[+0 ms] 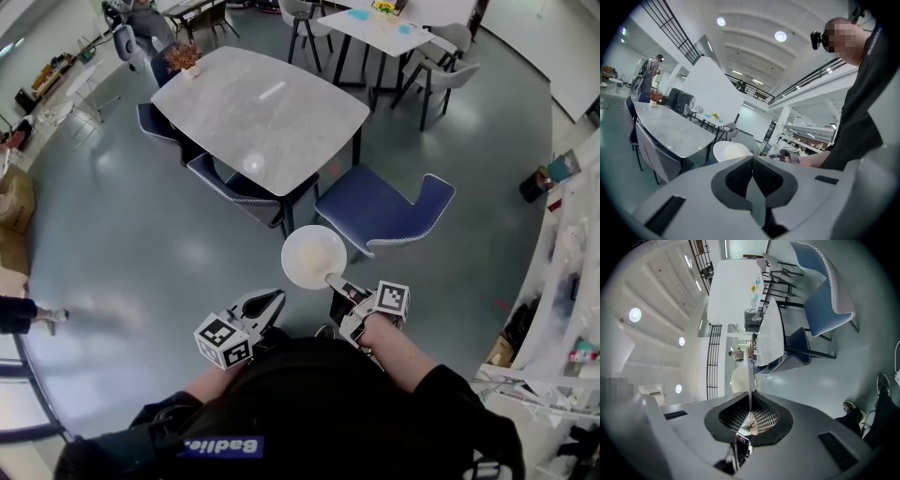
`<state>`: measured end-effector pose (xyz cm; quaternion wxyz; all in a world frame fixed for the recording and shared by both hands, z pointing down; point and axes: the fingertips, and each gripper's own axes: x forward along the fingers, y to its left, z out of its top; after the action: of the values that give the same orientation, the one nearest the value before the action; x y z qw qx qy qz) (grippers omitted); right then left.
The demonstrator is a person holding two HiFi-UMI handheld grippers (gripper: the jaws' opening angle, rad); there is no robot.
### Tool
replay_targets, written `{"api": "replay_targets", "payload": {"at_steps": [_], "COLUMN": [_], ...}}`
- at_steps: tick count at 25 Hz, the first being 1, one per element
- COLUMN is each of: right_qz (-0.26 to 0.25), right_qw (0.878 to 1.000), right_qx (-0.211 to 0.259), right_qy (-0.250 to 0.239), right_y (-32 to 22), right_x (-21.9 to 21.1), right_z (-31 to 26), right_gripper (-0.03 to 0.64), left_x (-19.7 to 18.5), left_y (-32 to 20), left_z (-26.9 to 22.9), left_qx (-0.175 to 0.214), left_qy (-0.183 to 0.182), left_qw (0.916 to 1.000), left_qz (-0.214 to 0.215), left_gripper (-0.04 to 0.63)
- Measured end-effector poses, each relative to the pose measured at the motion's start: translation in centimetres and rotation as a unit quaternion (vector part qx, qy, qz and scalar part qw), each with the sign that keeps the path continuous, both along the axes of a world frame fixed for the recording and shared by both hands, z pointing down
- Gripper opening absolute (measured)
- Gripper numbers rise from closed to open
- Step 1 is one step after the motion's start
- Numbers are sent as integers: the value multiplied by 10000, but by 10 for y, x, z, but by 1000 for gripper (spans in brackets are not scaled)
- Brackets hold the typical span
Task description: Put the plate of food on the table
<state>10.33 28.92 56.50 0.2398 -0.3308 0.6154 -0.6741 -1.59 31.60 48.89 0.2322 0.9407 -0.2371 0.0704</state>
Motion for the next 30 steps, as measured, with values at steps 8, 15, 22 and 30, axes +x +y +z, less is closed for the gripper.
{"api": "replay_targets", "payload": {"at_steps": [8, 15, 22, 30], "right_qz": [-19, 109, 381, 758], "right_qw": [10000, 9999, 9992, 9969], "right_qx": [-35, -51, -99, -90], "right_qy": [2, 48, 72, 165], "right_y": [-38, -68, -121, -205], "right_x": [-2, -7, -19, -52], "right_z": [-7, 0, 1, -10], "right_gripper": [20, 20, 21, 20], "left_x": [0, -1, -23, -65], "left_y": [-34, -73, -136, -226], "left_z": [-3, 2, -4, -10], "left_qx": [-88, 1, 169, 177], "left_qy": [37, 133, 121, 195], "left_qw": [10000, 9998, 9991, 9978], "left_qz": [-20, 157, 360, 615], "left_gripper": [8, 8, 8, 8]}}
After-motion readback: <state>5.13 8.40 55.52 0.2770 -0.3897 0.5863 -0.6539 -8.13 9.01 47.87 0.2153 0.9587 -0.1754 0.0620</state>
